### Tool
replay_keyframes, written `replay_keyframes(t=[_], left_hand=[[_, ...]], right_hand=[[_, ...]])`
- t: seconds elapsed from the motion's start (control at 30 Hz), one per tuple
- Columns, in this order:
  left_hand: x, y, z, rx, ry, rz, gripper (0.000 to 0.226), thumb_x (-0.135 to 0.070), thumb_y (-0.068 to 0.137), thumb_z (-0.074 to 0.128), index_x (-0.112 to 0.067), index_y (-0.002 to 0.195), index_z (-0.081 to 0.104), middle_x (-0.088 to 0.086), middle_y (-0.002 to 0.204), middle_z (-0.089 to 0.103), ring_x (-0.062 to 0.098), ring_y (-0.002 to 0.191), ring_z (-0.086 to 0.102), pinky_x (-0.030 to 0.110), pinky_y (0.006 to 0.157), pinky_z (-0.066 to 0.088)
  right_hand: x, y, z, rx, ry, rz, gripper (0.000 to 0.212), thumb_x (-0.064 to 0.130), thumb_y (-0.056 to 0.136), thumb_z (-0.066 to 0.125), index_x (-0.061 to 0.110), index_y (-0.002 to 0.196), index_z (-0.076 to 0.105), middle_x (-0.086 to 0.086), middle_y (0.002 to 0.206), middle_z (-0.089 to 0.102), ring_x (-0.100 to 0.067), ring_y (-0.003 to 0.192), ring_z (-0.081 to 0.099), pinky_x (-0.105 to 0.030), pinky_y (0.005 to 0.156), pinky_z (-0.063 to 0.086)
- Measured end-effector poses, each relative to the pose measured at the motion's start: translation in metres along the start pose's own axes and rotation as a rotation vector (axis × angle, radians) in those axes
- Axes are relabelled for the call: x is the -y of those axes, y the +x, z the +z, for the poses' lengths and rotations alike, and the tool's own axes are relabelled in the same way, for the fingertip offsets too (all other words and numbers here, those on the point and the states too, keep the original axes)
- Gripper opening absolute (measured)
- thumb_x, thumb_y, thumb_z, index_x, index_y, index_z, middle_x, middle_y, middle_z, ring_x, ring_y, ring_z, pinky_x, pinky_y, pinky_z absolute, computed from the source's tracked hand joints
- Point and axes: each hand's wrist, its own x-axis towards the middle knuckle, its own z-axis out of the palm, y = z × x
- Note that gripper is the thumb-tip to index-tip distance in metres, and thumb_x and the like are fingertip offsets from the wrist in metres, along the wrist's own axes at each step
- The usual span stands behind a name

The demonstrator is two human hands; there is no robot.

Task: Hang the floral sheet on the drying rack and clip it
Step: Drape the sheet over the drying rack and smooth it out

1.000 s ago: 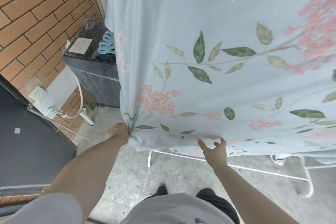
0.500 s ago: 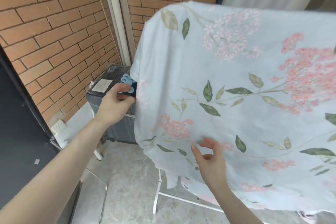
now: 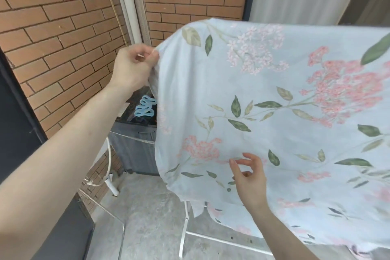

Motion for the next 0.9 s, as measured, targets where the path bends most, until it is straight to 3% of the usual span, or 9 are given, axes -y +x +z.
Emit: replay_keyframes(t=[0.1, 0.23, 0.33, 0.4, 0.47, 0.53, 0.63, 0.77, 0.9], left_hand=[[-0.001, -0.001, -0.001, -0.138, 0.013, 0.013, 0.014, -0.033, 0.097, 0.064, -0.023, 0.094, 0.073, -0.007, 0.084, 0.064, 0.006, 0.075, 0.054, 0.024, 0.071, 0.046], [0.003, -0.025, 0.014, -0.108, 0.011, -0.018, 0.014, -0.032, 0.095, 0.063, -0.023, 0.101, 0.072, -0.010, 0.083, 0.061, 0.003, 0.073, 0.053, 0.020, 0.070, 0.045], [0.000, -0.077, 0.036, -0.235, -0.066, 0.008, 0.024, -0.023, 0.091, 0.063, -0.019, 0.115, 0.062, -0.014, 0.088, 0.055, 0.002, 0.073, 0.053, 0.017, 0.071, 0.045], [0.000, -0.124, 0.056, -0.253, -0.102, 0.014, 0.028, -0.014, 0.090, 0.064, -0.021, 0.115, 0.052, -0.014, 0.092, 0.052, 0.007, 0.072, 0.054, 0.020, 0.070, 0.045], [0.007, -0.168, 0.087, -0.083, -0.092, -0.040, 0.029, -0.012, 0.090, 0.068, -0.021, 0.113, 0.053, -0.010, 0.098, 0.056, 0.011, 0.074, 0.055, 0.024, 0.068, 0.047], [0.019, -0.204, 0.120, 0.190, -0.014, -0.108, 0.028, -0.016, 0.089, 0.073, -0.025, 0.109, 0.056, -0.008, 0.104, 0.059, 0.009, 0.079, 0.059, 0.026, 0.068, 0.048], [0.022, -0.242, 0.171, 0.510, 0.058, -0.181, 0.032, -0.027, 0.085, 0.079, -0.036, 0.109, 0.059, -0.017, 0.113, 0.059, 0.005, 0.086, 0.064, 0.024, 0.072, 0.051], [0.007, -0.247, 0.216, 0.576, 0.078, -0.277, 0.033, -0.033, 0.085, 0.080, -0.038, 0.109, 0.059, -0.018, 0.116, 0.059, 0.001, 0.085, 0.066, 0.024, 0.074, 0.053], [-0.018, -0.246, 0.262, 0.561, 0.027, -0.428, 0.028, -0.027, 0.088, 0.079, -0.029, 0.111, 0.062, -0.012, 0.118, 0.061, 0.004, 0.080, 0.068, 0.016, 0.057, 0.051]], right_hand=[[-0.034, -0.006, -0.020, -0.021, -0.034, 0.086, 0.034, 0.037, 0.092, 0.075, 0.032, 0.119, 0.054, 0.014, 0.102, 0.071, -0.019, 0.070, 0.071, -0.031, 0.060, 0.053], [-0.085, -0.010, -0.048, -0.038, -0.109, 0.220, 0.036, 0.036, 0.092, 0.075, 0.028, 0.120, 0.053, 0.007, 0.105, 0.071, -0.025, 0.072, 0.073, -0.039, 0.068, 0.059], [-0.125, -0.011, -0.077, -0.061, -0.147, 0.362, 0.038, 0.035, 0.093, 0.074, 0.024, 0.122, 0.053, 0.005, 0.106, 0.071, -0.018, 0.065, 0.074, -0.043, 0.077, 0.059], [-0.145, -0.013, -0.094, -0.062, -0.134, 0.461, 0.042, 0.034, 0.094, 0.072, 0.020, 0.128, 0.051, 0.005, 0.108, 0.069, -0.018, 0.066, 0.074, -0.039, 0.073, 0.058], [-0.161, -0.012, -0.111, -0.054, -0.125, 0.550, 0.050, 0.034, 0.095, 0.071, 0.016, 0.136, 0.048, 0.002, 0.113, 0.067, -0.023, 0.074, 0.074, -0.037, 0.069, 0.058], [-0.175, -0.010, -0.128, -0.052, -0.109, 0.618, 0.059, 0.035, 0.095, 0.070, 0.013, 0.144, 0.043, -0.001, 0.117, 0.064, -0.025, 0.080, 0.074, -0.040, 0.075, 0.060], [-0.192, 0.001, -0.166, -0.082, -0.067, 0.685, 0.070, 0.035, 0.095, 0.071, 0.009, 0.151, 0.037, -0.003, 0.116, 0.061, -0.029, 0.085, 0.074, -0.042, 0.078, 0.061], [-0.192, 0.029, -0.204, -0.137, 0.008, 0.668, 0.080, 0.042, 0.093, 0.072, 0.011, 0.156, 0.032, -0.008, 0.135, 0.056, -0.025, 0.085, 0.074, -0.036, 0.071, 0.059], [-0.188, 0.072, -0.242, -0.122, 0.152, 0.704, 0.087, 0.036, 0.096, 0.072, 0.011, 0.162, 0.020, -0.011, 0.143, 0.052, -0.026, 0.092, 0.071, -0.038, 0.082, 0.061]])
